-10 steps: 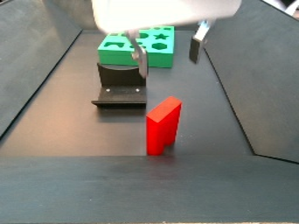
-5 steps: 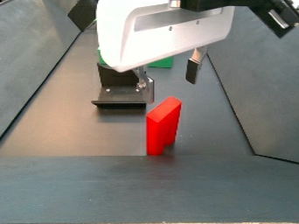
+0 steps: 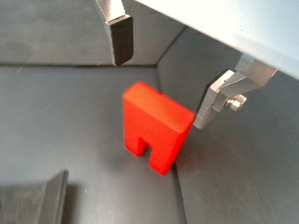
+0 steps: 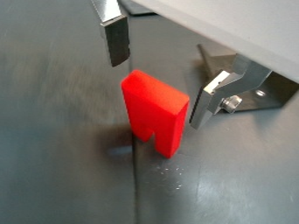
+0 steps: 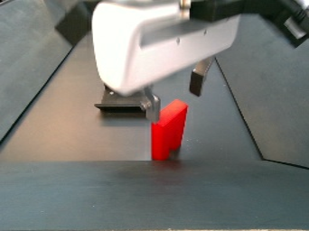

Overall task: Pick up the double-square object. Move up. Move to above the board. Insert the double-square object.
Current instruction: Pick up the double-square object.

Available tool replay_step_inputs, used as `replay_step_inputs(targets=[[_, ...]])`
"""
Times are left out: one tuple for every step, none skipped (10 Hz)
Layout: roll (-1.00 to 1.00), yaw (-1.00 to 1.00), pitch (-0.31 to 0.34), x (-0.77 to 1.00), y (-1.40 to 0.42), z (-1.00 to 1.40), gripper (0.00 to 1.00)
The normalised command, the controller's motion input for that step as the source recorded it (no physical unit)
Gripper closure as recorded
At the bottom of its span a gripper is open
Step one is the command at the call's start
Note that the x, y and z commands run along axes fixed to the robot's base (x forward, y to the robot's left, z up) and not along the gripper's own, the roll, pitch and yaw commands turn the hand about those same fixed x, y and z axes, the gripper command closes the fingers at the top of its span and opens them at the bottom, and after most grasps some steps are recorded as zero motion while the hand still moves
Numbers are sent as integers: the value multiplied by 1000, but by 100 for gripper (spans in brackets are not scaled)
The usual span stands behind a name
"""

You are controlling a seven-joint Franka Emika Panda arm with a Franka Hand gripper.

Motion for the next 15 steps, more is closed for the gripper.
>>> replay_step_inputs(targets=[[-7, 614, -59, 0, 26, -189, 0], [0, 0, -7, 0, 0, 0, 0], [0, 0, 0, 31, 0, -40, 0], [89, 143, -133, 331, 0, -669, 0], [160, 211, -157, 223, 0, -720, 0], [0, 60, 0, 0, 0, 0, 0], [0, 0, -26, -51, 17, 0, 0], [90, 0, -179, -134, 0, -369, 0], [66, 0, -134, -43, 0, -180, 0], [-6, 0, 0, 0, 0, 0, 0], [0, 0, 0, 0, 0, 0, 0], [0, 0, 0, 0, 0, 0, 100], [0, 0, 0, 0, 0, 0, 100], [0, 0, 0, 0, 0, 0, 100], [0, 0, 0, 0, 0, 0, 100]])
